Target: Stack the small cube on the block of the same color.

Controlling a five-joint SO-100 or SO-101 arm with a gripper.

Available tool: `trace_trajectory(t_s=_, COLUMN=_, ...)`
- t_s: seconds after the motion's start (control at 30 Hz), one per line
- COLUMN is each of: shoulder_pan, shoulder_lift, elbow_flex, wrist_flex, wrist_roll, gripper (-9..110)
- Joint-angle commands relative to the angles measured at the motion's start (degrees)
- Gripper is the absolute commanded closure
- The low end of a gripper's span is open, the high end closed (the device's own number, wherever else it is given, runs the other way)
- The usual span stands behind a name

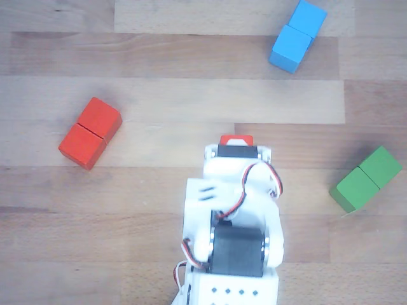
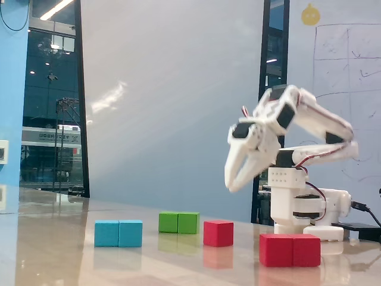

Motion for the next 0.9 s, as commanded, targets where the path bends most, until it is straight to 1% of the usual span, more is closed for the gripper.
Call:
trace_trajectory(t_s=0.0, shoulder_pan=0.2, shoulder_lift=-15.6, elbow_flex=-18.1, wrist_flex=-1.1, wrist_roll=-0.2, gripper=101)
trace_trajectory(t_s=0.17, shoulder_pan=0.2, shoulder_lift=-30.8, elbow_flex=-30.1, wrist_flex=-1.1, wrist_roll=-0.2, gripper=101)
trace_trajectory(t_s=0.37, shoulder_pan=-0.3, shoulder_lift=-44.2, elbow_flex=-41.2, wrist_flex=0.6, wrist_roll=0.2, gripper=101)
trace_trajectory(t_s=0.63, shoulder_pan=-0.4, shoulder_lift=-56.7, elbow_flex=-45.1, wrist_flex=10.5, wrist_roll=0.3, gripper=101)
trace_trajectory(t_s=0.87, shoulder_pan=-0.4, shoulder_lift=-61.4, elbow_flex=-44.1, wrist_flex=13.1, wrist_roll=-0.2, gripper=101)
